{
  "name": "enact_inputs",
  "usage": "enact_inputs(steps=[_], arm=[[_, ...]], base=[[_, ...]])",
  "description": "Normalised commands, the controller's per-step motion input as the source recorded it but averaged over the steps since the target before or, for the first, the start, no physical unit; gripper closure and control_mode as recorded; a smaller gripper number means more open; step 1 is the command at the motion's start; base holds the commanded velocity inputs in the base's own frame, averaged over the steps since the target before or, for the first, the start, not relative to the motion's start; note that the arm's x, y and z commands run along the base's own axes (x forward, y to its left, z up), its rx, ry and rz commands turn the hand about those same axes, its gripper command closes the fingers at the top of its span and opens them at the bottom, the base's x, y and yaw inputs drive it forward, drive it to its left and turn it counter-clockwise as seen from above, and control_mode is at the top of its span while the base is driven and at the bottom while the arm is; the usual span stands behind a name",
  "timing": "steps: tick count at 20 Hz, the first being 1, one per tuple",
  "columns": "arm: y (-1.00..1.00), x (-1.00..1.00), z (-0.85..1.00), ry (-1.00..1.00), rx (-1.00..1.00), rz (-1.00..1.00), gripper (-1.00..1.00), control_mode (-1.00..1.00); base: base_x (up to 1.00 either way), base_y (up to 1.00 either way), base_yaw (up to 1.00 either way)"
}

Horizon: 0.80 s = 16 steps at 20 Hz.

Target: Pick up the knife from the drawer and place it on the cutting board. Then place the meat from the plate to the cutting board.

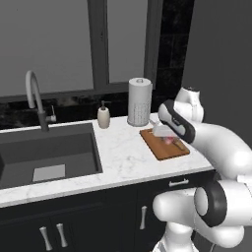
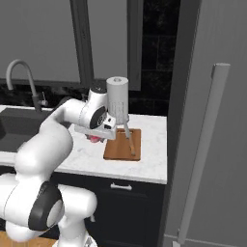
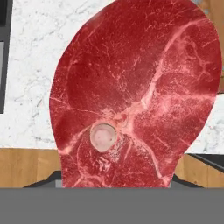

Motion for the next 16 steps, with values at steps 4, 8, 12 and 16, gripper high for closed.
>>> enact_inputs(steps=[4,8,12,16], arm=[[-0.1,0.55,-0.54,0.12,-0.01,0.34,1.0,-1.0],[-0.16,0.21,-0.36,0.01,-0.12,0.2,1.0,-1.0],[-0.11,0.29,-0.32,0.0,0.0,0.0,1.0,-1.0],[-0.12,0.36,-0.35,0.0,0.0,0.0,1.0,-1.0]], base=[[0.0,0.0,0.0],[0.0,0.0,0.0],[0.0,0.0,0.0],[0.0,0.0,0.0]])
